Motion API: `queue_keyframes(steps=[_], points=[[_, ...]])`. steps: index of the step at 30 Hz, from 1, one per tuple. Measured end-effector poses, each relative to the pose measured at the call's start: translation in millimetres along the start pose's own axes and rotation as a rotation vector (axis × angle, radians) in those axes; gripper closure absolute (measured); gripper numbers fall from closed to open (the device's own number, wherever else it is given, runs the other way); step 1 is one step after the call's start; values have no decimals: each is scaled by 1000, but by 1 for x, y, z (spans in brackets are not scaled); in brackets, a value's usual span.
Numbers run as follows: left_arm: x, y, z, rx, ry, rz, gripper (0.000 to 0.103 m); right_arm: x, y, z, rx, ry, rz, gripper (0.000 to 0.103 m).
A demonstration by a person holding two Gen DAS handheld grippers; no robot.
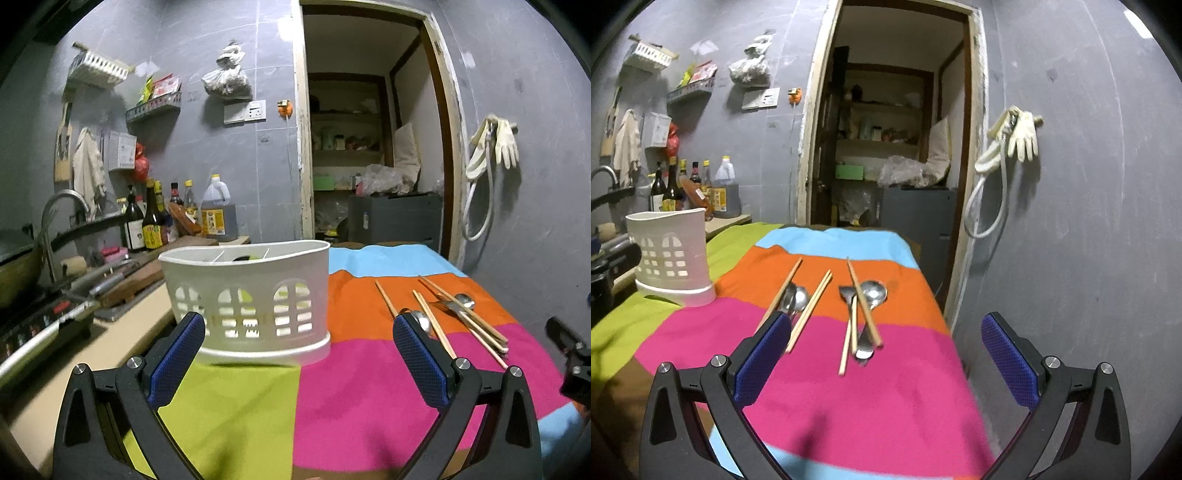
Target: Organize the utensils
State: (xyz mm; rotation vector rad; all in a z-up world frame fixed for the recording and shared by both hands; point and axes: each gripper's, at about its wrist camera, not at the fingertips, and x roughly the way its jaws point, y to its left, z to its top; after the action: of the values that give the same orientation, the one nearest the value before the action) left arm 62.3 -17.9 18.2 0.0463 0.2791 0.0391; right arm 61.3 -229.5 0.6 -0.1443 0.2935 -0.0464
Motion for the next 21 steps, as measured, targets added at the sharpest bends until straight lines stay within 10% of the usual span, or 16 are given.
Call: queue_keyframes(steps=[14, 21], points=[[62, -47, 32, 116, 76, -117, 3, 71, -20, 28, -103, 98, 62, 2], [107, -65, 36, 138, 202, -207, 18, 117, -34, 33, -113, 214, 115, 25]])
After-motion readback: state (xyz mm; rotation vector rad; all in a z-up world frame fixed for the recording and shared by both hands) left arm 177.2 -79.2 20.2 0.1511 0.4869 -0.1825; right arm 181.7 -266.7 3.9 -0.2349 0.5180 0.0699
